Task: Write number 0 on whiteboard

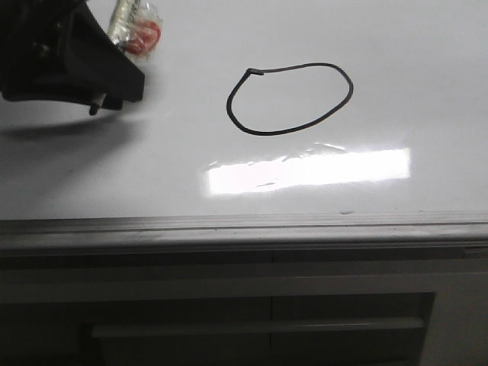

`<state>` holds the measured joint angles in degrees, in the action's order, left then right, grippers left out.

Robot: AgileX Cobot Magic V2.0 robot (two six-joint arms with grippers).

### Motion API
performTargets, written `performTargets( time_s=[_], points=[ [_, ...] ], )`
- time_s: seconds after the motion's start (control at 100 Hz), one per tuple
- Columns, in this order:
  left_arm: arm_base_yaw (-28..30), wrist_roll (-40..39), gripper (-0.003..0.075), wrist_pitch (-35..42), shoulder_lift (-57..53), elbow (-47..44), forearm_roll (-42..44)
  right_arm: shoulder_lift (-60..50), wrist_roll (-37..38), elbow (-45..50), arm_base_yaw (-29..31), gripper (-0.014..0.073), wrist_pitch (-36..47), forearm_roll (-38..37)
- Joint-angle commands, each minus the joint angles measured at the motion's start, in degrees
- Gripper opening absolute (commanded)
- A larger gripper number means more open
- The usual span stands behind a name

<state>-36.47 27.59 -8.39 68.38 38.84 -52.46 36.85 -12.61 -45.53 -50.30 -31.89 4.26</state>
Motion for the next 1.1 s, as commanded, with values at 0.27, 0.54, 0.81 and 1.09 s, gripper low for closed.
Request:
performTargets(
  time_s=[0.27,0.54,0.81,1.09],
  points=[
    [-0.1,-0.56,-0.002,3.68,2.83,1.49,-1.86,-0.24,0.75,-0.44,0.34,-0.0048,8.4,0.39],
    [-0.1,-0.56,0.0165,3.34,3.14,1.49,-1.86,-0.24,0.75,-0.44,0.34,-0.0048,8.38,1.34],
    [-0.1,-0.56,0.036,3.79,3.14,1.49,-1.86,-0.24,0.88,-0.44,0.34,-0.0048,8.38,2.25],
    [-0.1,-0.56,0.0505,4.42,3.14,1.49,-1.86,-0.24,0.88,-0.44,0.34,-0.0048,8.38,2.47]
  ],
)
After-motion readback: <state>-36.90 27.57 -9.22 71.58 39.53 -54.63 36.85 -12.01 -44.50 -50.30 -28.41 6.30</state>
